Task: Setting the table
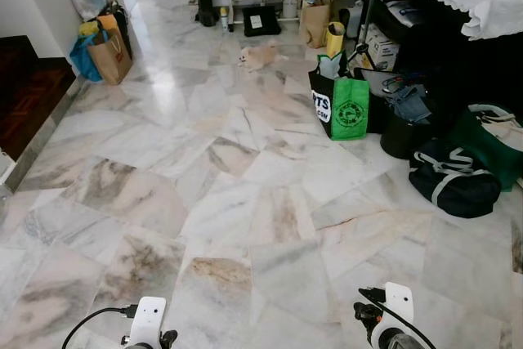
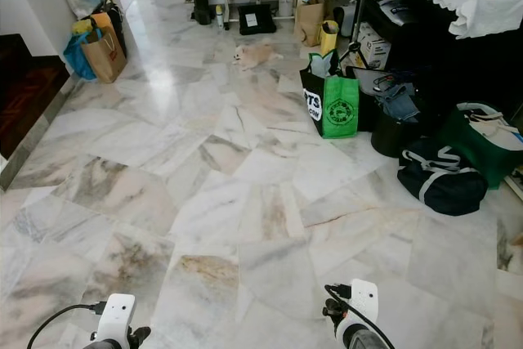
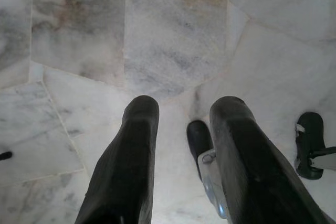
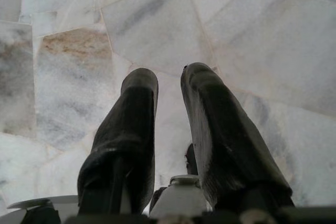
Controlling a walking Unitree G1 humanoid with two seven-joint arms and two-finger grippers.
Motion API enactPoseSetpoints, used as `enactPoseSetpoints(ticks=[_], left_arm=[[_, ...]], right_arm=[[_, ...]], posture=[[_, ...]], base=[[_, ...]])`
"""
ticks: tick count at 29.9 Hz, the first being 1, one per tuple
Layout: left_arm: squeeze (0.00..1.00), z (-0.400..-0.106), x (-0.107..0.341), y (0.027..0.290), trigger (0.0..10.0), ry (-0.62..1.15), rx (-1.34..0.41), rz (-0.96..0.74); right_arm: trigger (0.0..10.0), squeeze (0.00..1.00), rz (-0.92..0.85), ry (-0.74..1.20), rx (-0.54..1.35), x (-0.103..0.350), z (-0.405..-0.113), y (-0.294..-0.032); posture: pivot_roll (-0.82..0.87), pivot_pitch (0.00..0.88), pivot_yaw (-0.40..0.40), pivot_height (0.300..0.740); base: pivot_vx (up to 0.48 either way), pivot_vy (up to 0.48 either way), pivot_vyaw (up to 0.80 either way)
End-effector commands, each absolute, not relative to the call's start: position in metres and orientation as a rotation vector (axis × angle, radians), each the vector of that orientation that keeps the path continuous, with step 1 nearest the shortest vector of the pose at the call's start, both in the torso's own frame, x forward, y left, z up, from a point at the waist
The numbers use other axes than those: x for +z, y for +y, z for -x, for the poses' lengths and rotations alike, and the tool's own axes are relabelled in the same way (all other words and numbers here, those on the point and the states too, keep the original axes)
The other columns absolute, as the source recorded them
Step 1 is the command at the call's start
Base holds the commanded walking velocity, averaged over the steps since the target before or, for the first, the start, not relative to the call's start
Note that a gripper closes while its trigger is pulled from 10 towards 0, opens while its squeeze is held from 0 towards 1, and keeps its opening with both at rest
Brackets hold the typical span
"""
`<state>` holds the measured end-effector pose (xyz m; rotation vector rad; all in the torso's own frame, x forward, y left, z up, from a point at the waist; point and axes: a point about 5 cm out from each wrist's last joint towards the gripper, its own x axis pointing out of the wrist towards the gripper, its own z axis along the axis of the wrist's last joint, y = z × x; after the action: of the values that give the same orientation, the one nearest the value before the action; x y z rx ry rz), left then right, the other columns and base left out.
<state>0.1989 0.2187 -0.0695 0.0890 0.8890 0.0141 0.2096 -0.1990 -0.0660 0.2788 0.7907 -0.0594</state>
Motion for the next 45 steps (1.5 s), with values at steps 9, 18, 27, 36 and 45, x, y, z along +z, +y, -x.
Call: enactPoseSetpoints(ticks=[9,18,27,36,45], left_arm=[[0.00,-0.187,-0.077,0.216,10.0,0.926,0.028,-0.078],[0.00,-0.185,-0.077,0.220,10.0,0.925,0.045,-0.076],[0.00,-0.185,-0.077,0.218,10.0,0.928,0.039,-0.084],[0.00,-0.184,-0.077,0.220,10.0,0.928,0.025,-0.091],[0.00,-0.186,-0.075,0.224,10.0,0.924,0.010,-0.117]], right_arm=[[10.0,0.00,-0.256,0.797,-0.023,-0.063,-0.216,-0.197],[10.0,0.00,-0.260,0.828,-0.012,-0.068,-0.209,-0.194],[10.0,0.00,-0.255,0.847,-0.020,-0.070,-0.205,-0.198],[10.0,0.00,-0.267,0.862,-0.025,-0.072,-0.201,-0.195],[10.0,0.00,-0.286,0.876,-0.037,-0.076,-0.196,-0.191]], posture=[[-0.06,0.017,-0.014,0.740],[-0.06,0.025,-0.010,0.740],[-0.07,0.029,-0.008,0.740],[-0.06,0.019,0.002,0.740],[-0.07,0.000,0.020,0.740]], base=[[0.000,0.000,-0.20],[0.000,0.000,-0.80],[0.000,0.193,-0.80],[0.000,0.000,-0.80],[0.000,0.000,-0.80]])
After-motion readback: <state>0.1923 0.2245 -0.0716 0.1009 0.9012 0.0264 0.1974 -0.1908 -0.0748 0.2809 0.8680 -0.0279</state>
